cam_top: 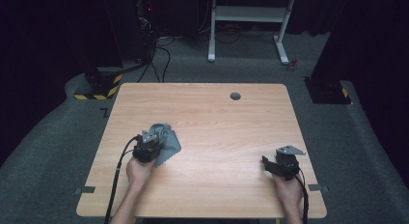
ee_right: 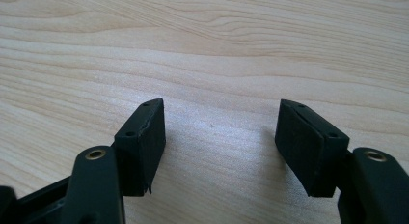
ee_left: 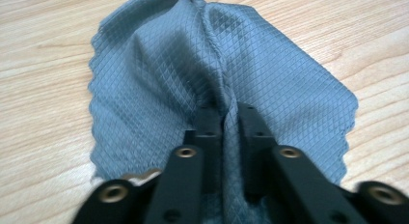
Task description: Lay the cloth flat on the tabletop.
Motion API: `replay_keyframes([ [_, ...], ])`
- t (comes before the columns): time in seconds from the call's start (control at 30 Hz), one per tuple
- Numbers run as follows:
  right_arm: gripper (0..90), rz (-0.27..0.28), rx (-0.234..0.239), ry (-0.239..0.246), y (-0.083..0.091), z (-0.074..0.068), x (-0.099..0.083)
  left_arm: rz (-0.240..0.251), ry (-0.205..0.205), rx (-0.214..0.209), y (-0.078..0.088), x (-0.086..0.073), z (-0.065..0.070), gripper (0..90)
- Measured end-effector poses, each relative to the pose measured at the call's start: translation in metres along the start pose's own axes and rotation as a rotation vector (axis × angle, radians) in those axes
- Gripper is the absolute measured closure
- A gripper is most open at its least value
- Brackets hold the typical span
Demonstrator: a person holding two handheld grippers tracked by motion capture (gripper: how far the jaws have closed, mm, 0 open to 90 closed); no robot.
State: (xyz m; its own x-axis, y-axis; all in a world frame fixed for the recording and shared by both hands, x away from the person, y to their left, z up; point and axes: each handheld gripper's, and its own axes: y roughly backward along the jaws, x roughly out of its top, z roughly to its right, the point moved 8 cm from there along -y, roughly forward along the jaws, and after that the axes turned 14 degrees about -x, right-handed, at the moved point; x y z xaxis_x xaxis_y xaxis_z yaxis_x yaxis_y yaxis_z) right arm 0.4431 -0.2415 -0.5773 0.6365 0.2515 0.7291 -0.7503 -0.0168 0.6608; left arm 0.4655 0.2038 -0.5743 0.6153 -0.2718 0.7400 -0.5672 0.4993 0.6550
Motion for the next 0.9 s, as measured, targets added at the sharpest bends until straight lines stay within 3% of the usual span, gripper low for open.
replay_keyframes([
  [0.13,34.9,0.0,0.0,0.0,0.0,0.0,0.0,-0.003,-0.015,-0.038,-0.003,0.004,0.007,85.7],
  [0.3,34.9,0.0,0.0,0.0,0.0,0.0,0.0,0.034,-0.038,-0.109,-0.001,0.013,0.025,86.5],
  [0.47,34.9,0.0,0.0,0.0,0.0,0.0,0.0,0.041,-0.081,-0.149,-0.003,0.024,0.041,86.9],
  [0.67,34.9,0.0,0.0,0.0,0.0,0.0,0.0,0.079,-0.077,-0.212,-0.006,0.037,0.057,87.0],
  [0.9,34.9,0.0,0.0,0.0,0.0,0.0,0.0,0.119,-0.1,-0.288,-0.01,0.054,0.084,87.0],
])
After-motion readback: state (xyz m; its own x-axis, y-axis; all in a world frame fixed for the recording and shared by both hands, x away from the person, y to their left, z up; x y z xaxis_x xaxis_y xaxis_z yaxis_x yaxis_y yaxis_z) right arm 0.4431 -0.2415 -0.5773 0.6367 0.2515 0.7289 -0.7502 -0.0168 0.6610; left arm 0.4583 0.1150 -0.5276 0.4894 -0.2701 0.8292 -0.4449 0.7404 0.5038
